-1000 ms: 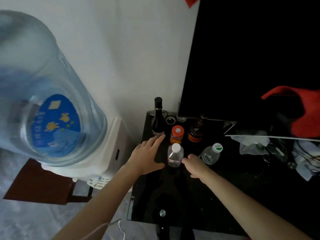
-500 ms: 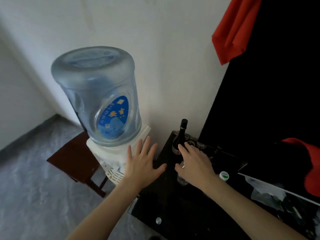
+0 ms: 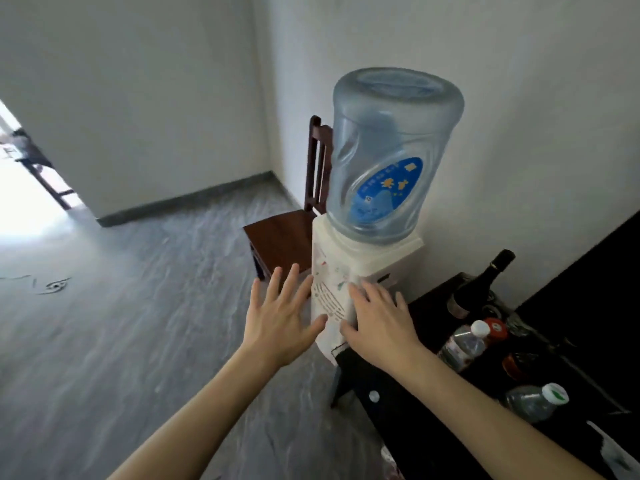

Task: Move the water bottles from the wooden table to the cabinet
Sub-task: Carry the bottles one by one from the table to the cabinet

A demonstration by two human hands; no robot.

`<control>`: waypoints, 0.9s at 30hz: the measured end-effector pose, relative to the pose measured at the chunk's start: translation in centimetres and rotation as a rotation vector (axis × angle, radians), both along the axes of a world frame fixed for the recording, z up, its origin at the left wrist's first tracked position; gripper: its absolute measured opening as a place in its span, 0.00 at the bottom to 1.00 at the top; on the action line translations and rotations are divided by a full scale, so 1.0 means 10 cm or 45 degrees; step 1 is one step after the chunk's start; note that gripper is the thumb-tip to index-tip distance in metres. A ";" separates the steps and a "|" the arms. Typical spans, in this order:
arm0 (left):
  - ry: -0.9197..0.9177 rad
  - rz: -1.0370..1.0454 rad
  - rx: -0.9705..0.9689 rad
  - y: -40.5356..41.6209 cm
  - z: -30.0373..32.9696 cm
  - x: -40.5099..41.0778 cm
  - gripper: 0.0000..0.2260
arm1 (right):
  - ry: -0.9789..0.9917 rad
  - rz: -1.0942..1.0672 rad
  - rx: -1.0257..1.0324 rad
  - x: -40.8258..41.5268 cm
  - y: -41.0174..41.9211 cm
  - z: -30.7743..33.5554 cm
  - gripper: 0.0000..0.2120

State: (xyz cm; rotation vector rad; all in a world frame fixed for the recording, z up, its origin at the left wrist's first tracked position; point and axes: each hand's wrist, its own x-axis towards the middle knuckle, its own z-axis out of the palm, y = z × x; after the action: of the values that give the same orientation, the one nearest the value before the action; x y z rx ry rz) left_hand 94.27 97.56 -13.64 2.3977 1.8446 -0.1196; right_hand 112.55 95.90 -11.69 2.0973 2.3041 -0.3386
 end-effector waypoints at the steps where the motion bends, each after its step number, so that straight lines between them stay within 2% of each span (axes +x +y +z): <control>1: -0.008 0.049 -0.004 -0.08 0.02 -0.16 0.42 | -0.006 0.047 -0.015 -0.16 0.01 -0.01 0.35; 8: -0.027 0.386 0.000 -0.68 -0.04 -1.42 0.44 | -0.016 0.352 -0.062 -1.37 -0.12 -0.01 0.33; 17: -0.062 0.844 0.041 -1.95 0.00 -2.97 0.46 | 0.000 0.761 -0.087 -3.14 -0.77 0.01 0.36; 22: -0.069 1.153 0.077 -2.72 0.03 -3.60 0.40 | 0.003 1.040 -0.065 -4.03 -1.18 0.05 0.36; 25: -0.047 1.330 0.081 -3.15 0.03 -3.85 0.43 | 0.010 1.219 -0.011 -4.52 -1.43 0.05 0.36; 27: -0.060 1.440 0.081 -3.42 0.04 -3.98 0.41 | 0.016 1.334 0.003 -4.80 -1.59 0.04 0.36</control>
State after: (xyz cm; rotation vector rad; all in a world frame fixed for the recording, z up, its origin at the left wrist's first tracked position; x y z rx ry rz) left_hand 54.52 63.32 -13.28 1.0411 2.8372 0.1004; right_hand 64.50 79.97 -11.29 0.6414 2.9548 -0.2882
